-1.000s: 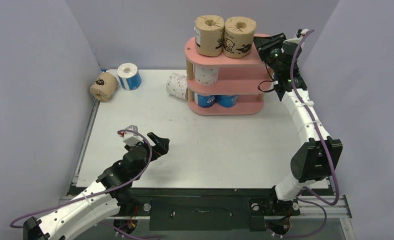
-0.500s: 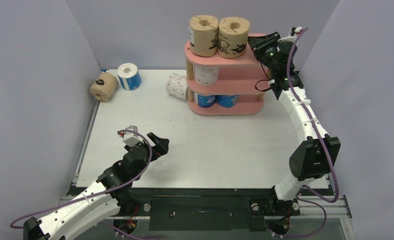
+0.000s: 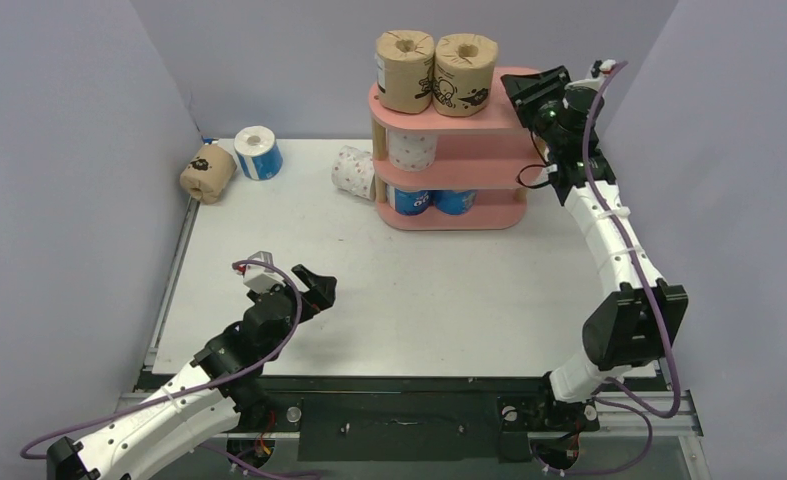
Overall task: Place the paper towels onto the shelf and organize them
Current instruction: Move the paper towel to the shelf, then pick up the paper towel from the center of the board, then place the paper towel at the center of the board.
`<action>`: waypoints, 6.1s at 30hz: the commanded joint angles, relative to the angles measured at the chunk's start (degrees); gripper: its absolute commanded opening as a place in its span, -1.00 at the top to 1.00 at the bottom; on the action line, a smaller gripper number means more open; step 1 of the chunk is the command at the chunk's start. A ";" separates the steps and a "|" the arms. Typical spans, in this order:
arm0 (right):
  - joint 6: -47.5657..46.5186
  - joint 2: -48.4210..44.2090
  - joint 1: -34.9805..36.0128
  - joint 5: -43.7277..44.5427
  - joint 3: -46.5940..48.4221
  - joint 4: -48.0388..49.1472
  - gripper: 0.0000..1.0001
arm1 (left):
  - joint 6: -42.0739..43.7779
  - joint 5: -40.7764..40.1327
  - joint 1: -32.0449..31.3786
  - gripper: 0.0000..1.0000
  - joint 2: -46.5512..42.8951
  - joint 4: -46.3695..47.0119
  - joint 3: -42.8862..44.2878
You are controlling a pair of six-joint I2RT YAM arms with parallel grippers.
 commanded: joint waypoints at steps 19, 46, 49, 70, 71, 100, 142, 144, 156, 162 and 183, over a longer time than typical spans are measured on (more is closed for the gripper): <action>-26.40 -56.99 10.48 19.76 -43.42 -14.95 -0.04 | 8.39 -1.54 2.56 -0.93 7.22 0.10 17.81; -21.74 -43.20 42.46 35.27 -66.43 -8.77 -0.22 | -12.65 13.55 45.21 -0.93 45.94 -0.88 43.31; -22.07 -43.10 42.58 34.67 -66.71 -9.48 -0.27 | -11.44 15.44 49.42 -0.93 55.59 -2.20 49.83; -24.49 -42.93 42.15 38.99 -68.24 -9.11 -0.35 | -3.92 26.30 54.08 -1.00 95.16 5.86 85.40; -24.49 -42.70 41.99 39.09 -68.16 -9.06 -0.35 | -3.69 26.44 54.04 -1.00 95.99 4.84 87.41; -24.59 -35.18 40.12 38.59 -65.73 -7.69 -0.33 | -3.38 26.91 54.30 -0.40 109.57 -1.16 101.10; -23.59 -42.42 39.68 35.67 -67.59 -7.71 -0.28 | -6.67 35.83 47.55 0.46 47.85 20.57 39.50; -23.46 -42.40 39.71 35.67 -66.99 -8.78 -0.27 | -3.96 33.78 41.16 0.46 42.05 17.62 36.53; -20.86 -51.24 39.50 41.87 -67.83 -13.58 -0.28 | 6.69 18.41 11.93 0.45 16.92 -0.65 24.13; -16.81 -53.40 36.46 37.97 -69.50 -12.63 -0.36 | 7.81 17.38 3.84 0.45 18.20 -0.03 20.77; -19.20 -54.83 30.03 29.40 -70.96 -11.28 -0.89 | 10.49 20.41 -2.78 0.34 38.46 11.79 22.22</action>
